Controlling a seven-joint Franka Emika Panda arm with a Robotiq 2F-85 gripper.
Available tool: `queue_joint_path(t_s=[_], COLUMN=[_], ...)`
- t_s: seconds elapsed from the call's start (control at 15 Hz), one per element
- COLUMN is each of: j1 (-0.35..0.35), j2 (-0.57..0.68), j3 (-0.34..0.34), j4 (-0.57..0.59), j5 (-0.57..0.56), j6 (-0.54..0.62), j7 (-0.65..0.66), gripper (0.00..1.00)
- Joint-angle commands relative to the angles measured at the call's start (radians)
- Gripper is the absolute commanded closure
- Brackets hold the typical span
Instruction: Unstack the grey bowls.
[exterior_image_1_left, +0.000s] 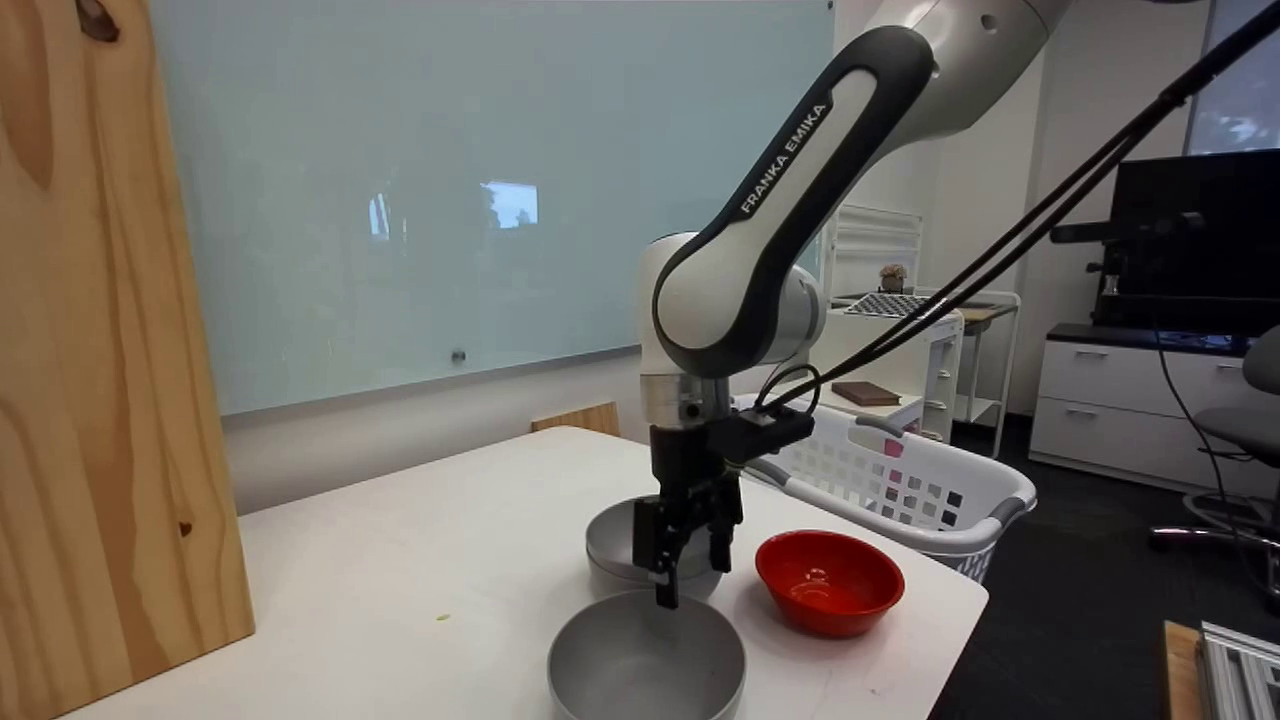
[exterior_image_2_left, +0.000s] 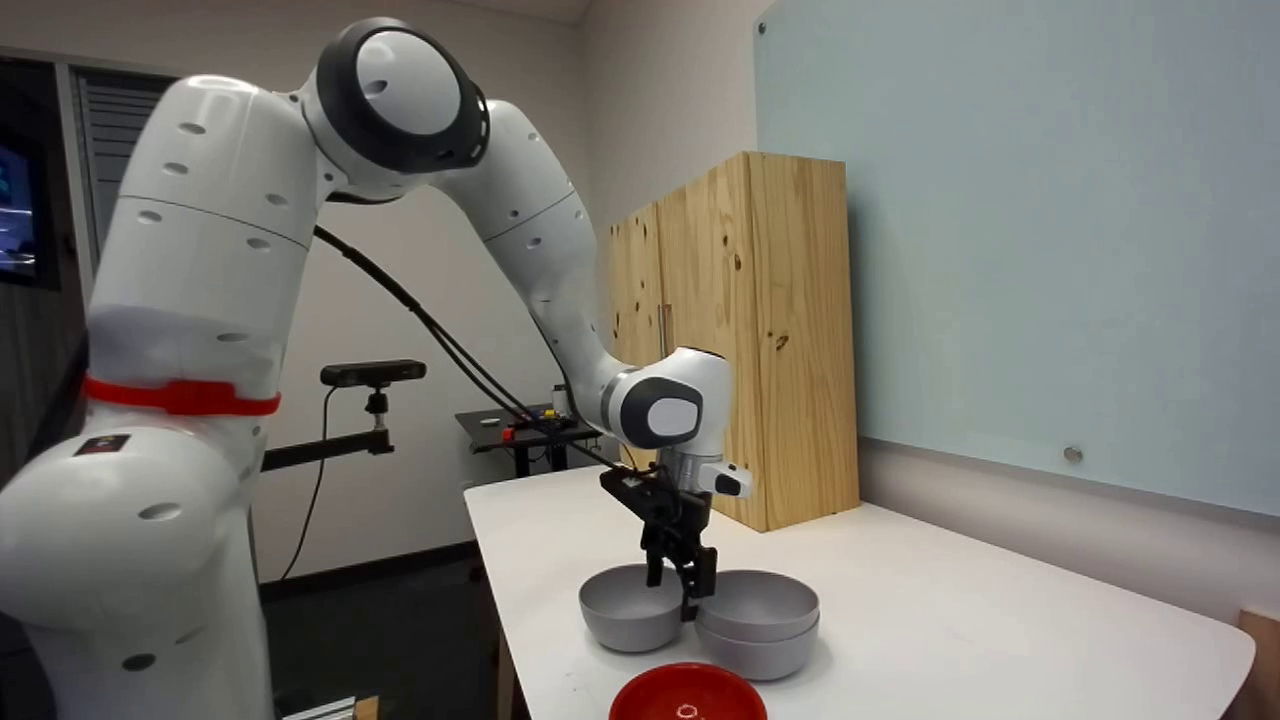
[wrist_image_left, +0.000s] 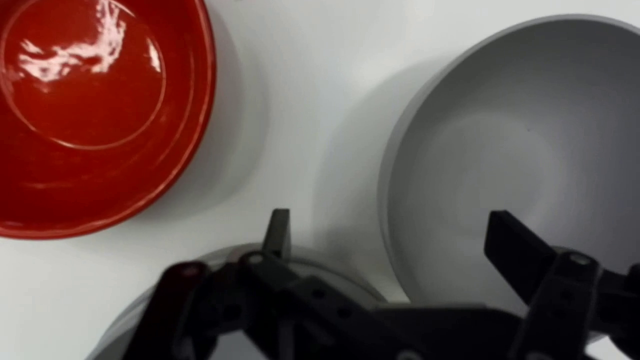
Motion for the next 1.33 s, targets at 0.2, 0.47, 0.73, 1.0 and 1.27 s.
queue_joint_path(t_s=[0.2,0.47,0.73,1.0,1.27], j1=[0.024,0.044,0.044,0.031,0.021], j2=[-0.041,-0.093,-0.152,-0.223,-0.262], j3=[0.016,0.002,-0.005,-0.001,0.0], j4=[0.045,0.068,0.084,0.061,0.057], j5=[0.002,-0.075,-0.177,-0.207,-0.186], j6=[-0.032,-0.05,-0.077,-0.101,-0.131], j7=[0.057,0.116,0.18,0.203,0.189], gripper=[0.0,0.0,0.0,0.0,0.0])
